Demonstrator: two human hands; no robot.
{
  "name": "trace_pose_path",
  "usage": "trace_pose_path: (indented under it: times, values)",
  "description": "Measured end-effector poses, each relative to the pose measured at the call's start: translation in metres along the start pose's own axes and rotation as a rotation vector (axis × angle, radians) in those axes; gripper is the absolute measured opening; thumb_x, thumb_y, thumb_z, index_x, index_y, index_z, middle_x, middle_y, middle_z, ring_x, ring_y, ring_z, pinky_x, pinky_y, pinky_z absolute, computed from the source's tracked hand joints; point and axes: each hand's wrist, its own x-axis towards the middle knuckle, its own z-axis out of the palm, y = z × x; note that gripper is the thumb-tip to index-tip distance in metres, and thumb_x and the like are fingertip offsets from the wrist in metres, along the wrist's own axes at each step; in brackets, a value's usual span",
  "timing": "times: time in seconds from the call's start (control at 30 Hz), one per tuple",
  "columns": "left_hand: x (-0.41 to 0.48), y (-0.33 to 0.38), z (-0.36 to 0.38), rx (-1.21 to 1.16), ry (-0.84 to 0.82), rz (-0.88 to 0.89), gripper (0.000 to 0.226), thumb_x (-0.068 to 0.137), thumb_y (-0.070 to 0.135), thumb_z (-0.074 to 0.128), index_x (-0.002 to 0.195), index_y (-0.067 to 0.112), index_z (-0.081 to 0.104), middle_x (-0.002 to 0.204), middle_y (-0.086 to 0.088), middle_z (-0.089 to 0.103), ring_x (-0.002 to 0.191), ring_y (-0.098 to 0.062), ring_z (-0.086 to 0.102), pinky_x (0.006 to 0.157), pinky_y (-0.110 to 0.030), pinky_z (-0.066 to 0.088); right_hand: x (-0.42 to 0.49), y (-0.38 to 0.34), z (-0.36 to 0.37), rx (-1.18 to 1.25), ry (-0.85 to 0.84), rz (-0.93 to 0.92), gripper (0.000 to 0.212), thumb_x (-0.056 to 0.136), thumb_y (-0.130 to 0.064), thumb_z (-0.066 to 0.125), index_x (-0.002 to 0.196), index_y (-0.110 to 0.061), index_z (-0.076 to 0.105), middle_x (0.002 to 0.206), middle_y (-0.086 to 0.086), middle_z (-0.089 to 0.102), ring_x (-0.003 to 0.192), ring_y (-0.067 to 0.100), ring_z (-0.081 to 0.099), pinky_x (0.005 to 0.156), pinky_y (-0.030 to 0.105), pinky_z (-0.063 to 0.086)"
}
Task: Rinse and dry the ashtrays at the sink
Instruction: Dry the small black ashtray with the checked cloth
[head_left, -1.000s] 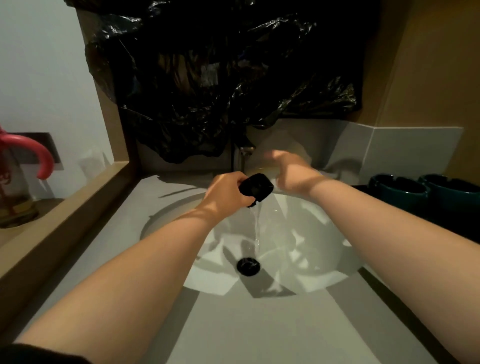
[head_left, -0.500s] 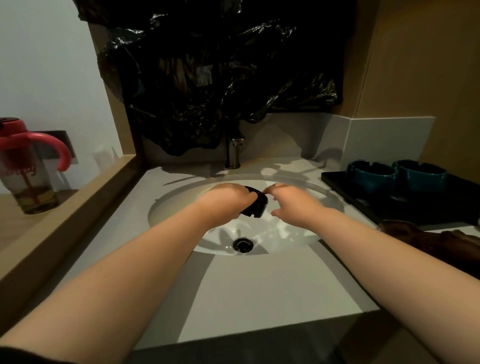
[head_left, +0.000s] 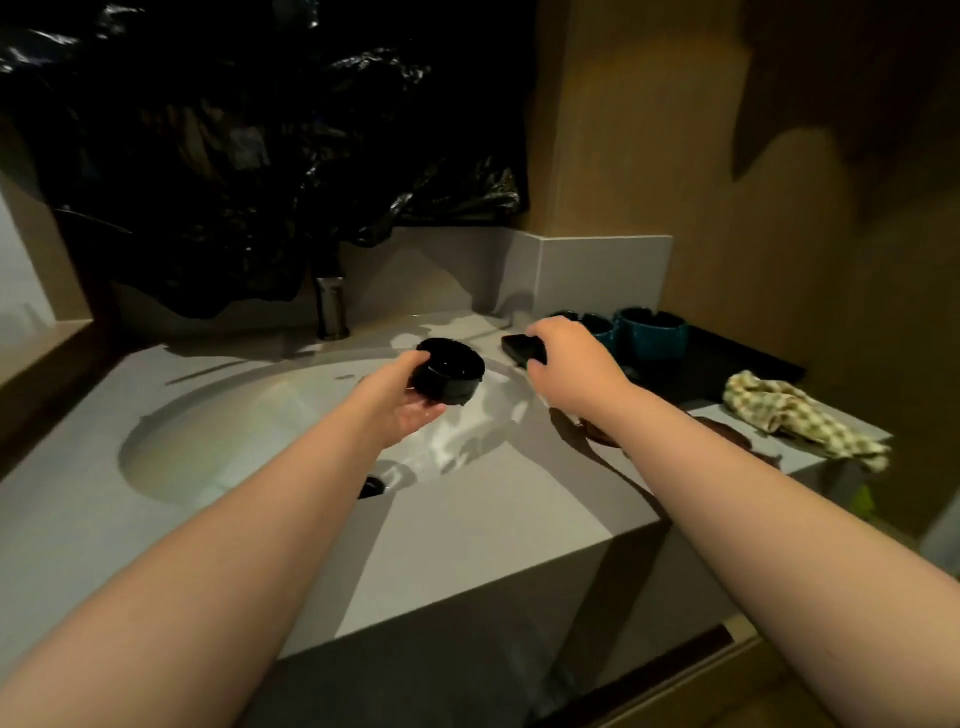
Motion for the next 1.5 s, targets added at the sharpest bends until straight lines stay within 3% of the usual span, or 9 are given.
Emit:
trace_pose_path:
  times: [0.23, 0.37, 0.57, 0.73, 0.97, 1.07, 1.23, 1.37, 1.5]
  values:
    - [0.000, -0.019, 0.027, 0.015, -0.008, 0.159, 0.032, 0.091, 0.022, 0.064, 0.117, 0.007, 0.052, 0.112, -0.013, 0.061, 0.092, -0.026, 0.067, 0.076, -0.036, 0.055, -0.035, 0.111, -0.057, -0.158, 0.076, 0.716, 0.067, 0.086, -0.059, 0.042, 0.142, -0.022, 0.035, 0.157, 0.009, 0.012, 0.141, 0.037, 0.016, 0.109, 0.064, 0.008]
    - [-0.007, -0.023, 0.019, 0.035, -0.076, 0.186, 0.035, 0.092, 0.022, 0.062, 0.120, 0.004, 0.051, 0.108, -0.015, 0.060, 0.089, -0.026, 0.068, 0.073, -0.034, 0.055, -0.052, 0.145, -0.057, -0.120, -0.165, 0.927, 0.081, 0.081, -0.056, 0.045, 0.147, -0.014, 0.023, 0.155, 0.013, 0.016, 0.140, 0.038, 0.018, 0.112, 0.056, 0.021]
    - [-0.016, -0.028, 0.027, 0.089, -0.098, 0.194, 0.033, 0.093, 0.023, 0.060, 0.119, 0.004, 0.053, 0.099, -0.013, 0.059, 0.080, -0.024, 0.068, 0.066, -0.030, 0.055, -0.063, 0.145, -0.060, -0.144, 0.085, 0.747, 0.041, 0.086, -0.013, 0.058, 0.127, -0.008, 0.053, 0.123, 0.016, 0.059, 0.112, 0.035, 0.055, 0.089, 0.038, 0.045]
    - [-0.016, -0.021, 0.017, 0.072, -0.051, 0.186, 0.040, 0.092, 0.025, 0.062, 0.125, 0.004, 0.052, 0.113, -0.017, 0.058, 0.088, -0.027, 0.068, 0.070, -0.033, 0.055, -0.049, 0.101, -0.072, 0.202, 0.330, 0.516, 0.037, 0.084, -0.019, 0.063, 0.118, -0.017, 0.047, 0.105, 0.006, 0.060, 0.088, 0.024, 0.060, 0.073, 0.035, 0.050]
    - [-0.018, 0.012, -0.016, 0.094, 0.074, 0.224, 0.039, 0.089, 0.024, 0.067, 0.120, 0.004, 0.053, 0.103, -0.014, 0.061, 0.088, -0.027, 0.067, 0.071, -0.034, 0.057, -0.008, 0.007, -0.048, 0.944, 0.013, 0.438, 0.025, 0.082, -0.017, 0.073, 0.095, -0.004, 0.055, 0.093, 0.008, 0.061, 0.079, 0.018, 0.063, 0.051, 0.027, 0.057]
    - [-0.019, 0.025, -0.047, 0.108, 0.142, 0.250, 0.035, 0.088, 0.024, 0.068, 0.116, 0.007, 0.056, 0.106, -0.013, 0.062, 0.088, -0.025, 0.067, 0.069, -0.034, 0.056, 0.014, -0.026, -0.027, 1.296, -0.323, 0.562, 0.012, 0.085, -0.006, 0.066, 0.094, -0.001, 0.062, 0.094, 0.012, 0.069, 0.080, 0.019, 0.066, 0.057, 0.024, 0.058]
    - [-0.020, 0.038, -0.096, -0.017, 0.292, 0.284, 0.033, 0.089, 0.021, 0.067, 0.117, 0.007, 0.054, 0.112, -0.015, 0.063, 0.092, -0.028, 0.067, 0.077, -0.040, 0.055, 0.045, -0.064, 0.014, 1.352, -0.486, 0.544, 0.018, 0.089, 0.012, 0.046, 0.103, 0.007, 0.056, 0.105, 0.019, 0.062, 0.093, 0.025, 0.060, 0.082, 0.033, 0.053]
    - [-0.016, 0.044, -0.107, -0.078, 0.306, 0.291, 0.028, 0.092, 0.021, 0.063, 0.115, 0.010, 0.051, 0.097, -0.011, 0.060, 0.089, -0.027, 0.065, 0.081, -0.041, 0.053, 0.058, -0.079, 0.044, 1.090, -0.339, 0.363, 0.032, 0.084, 0.006, 0.062, 0.115, -0.001, 0.058, 0.111, 0.015, 0.064, 0.095, 0.025, 0.062, 0.060, 0.026, 0.054]
    - [-0.007, 0.036, -0.103, -0.011, 0.225, 0.268, 0.025, 0.091, 0.022, 0.064, 0.111, 0.009, 0.056, 0.104, -0.014, 0.065, 0.092, -0.028, 0.067, 0.076, -0.039, 0.055, 0.065, -0.067, 0.051, 1.053, -0.200, 0.276, 0.032, 0.071, -0.012, 0.079, 0.101, -0.009, 0.067, 0.096, 0.006, 0.072, 0.098, 0.023, 0.064, 0.093, 0.040, 0.048]
